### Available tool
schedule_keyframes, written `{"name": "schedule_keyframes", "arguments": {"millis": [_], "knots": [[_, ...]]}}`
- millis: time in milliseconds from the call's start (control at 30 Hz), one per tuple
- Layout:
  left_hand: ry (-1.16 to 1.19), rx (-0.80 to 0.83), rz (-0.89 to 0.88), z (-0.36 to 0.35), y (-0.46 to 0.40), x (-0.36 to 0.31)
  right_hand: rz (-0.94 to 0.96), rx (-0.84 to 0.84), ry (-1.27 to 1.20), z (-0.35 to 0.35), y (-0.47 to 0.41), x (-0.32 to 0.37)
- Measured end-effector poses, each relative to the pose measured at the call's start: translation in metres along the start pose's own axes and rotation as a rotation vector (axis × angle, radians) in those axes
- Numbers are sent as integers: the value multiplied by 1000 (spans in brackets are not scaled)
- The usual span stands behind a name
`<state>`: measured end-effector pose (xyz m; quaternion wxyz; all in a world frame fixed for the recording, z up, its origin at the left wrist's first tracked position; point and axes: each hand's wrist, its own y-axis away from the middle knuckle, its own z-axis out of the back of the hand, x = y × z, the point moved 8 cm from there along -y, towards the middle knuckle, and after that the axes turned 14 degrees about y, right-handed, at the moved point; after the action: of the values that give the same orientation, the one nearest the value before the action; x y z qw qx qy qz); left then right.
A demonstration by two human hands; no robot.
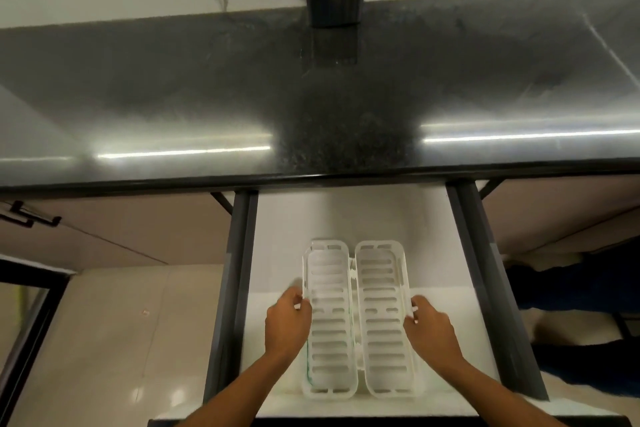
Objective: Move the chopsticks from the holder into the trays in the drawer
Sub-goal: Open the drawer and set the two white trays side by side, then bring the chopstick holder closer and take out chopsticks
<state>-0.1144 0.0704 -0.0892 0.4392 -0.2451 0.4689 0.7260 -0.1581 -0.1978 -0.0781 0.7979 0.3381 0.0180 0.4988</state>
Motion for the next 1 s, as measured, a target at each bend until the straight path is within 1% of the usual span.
{"name": "schedule_keyframes", "arguments": {"millis": [67,133,200,267,333,367,467,533,600,700,767,867,933,1000], "knots": [[-54,-51,9,7,-2,0,-34,15,12,5,2,2],[-139,-111,-65,17,-4,-12,-89,-37,57,19,1,5],[-189,-135,-245,25,0,-36,-100,-119,68,39,1,12],[-191,-136,-437,32,3,-66,-61,-196,42,61,-4,24],[-131,-186,-593,45,0,-101,6,-266,-12,85,-14,42],[-76,-220,-638,53,-4,-121,50,-314,-53,101,-18,54],[146,-308,-670,79,-30,-178,198,-493,-182,155,-28,97],[263,-364,-689,98,-50,-215,274,-574,-247,191,-38,125],[341,-396,-686,116,-70,-254,358,-595,-288,225,-50,156],[391,-431,-643,143,-104,-307,447,-634,-328,278,-67,199],[401,-431,-621,159,-128,-338,463,-610,-398,311,-85,221],[425,-422,-591,176,-168,-376,470,-502,-551,346,-123,243],[456,-398,-571,181,-200,-396,472,-438,-607,362,-154,252],[498,-360,-557,180,-228,-412,447,-409,-638,375,-187,260]]}}
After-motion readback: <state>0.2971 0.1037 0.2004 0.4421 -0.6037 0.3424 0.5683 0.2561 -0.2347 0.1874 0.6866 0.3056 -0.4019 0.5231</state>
